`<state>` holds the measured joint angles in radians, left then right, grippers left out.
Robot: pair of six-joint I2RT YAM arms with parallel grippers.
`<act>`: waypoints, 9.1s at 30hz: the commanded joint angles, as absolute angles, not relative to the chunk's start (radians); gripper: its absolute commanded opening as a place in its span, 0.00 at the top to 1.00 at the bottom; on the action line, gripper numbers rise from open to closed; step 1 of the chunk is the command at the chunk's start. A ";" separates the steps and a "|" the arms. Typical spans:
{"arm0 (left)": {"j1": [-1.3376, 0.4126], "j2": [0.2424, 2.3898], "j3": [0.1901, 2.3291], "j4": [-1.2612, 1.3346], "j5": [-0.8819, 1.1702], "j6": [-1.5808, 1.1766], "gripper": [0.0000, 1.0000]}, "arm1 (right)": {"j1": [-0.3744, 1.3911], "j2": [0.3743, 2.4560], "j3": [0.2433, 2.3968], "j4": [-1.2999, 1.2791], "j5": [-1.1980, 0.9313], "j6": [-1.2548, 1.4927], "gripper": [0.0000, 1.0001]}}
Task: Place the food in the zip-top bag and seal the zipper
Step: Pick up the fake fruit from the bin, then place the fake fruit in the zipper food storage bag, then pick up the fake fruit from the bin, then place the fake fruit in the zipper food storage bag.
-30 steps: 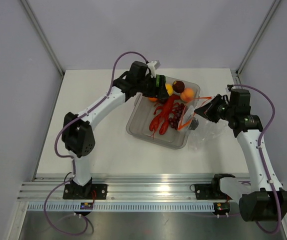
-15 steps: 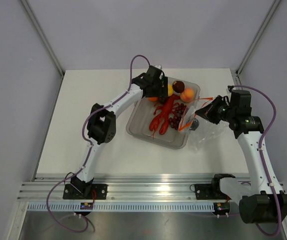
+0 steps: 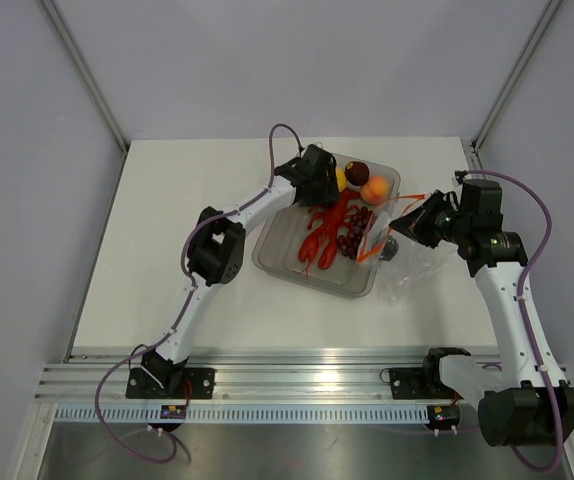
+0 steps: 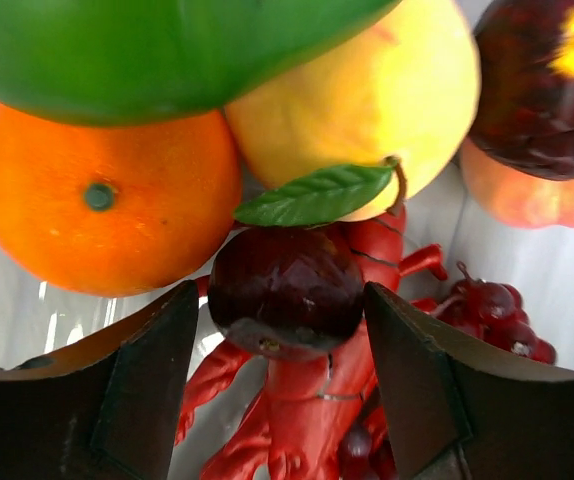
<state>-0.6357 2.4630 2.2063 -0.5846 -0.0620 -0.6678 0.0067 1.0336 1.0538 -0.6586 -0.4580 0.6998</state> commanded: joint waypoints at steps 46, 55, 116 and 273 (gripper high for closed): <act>-0.825 1.779 1.724 -0.379 0.420 -0.497 1.00 | 0.012 1.034 1.037 -0.621 -0.476 0.664 1.00; -0.864 1.885 1.756 -0.324 0.515 -0.569 0.98 | 0.011 0.999 1.039 -0.641 -0.495 0.664 1.00; -0.696 1.892 1.750 -0.478 0.275 -0.253 0.18 | 0.011 0.902 1.157 -0.879 -0.319 0.539 1.00; -0.758 1.789 1.240 0.864 0.666 -1.221 1.00 | 0.012 0.902 1.048 -0.452 -0.749 0.764 1.00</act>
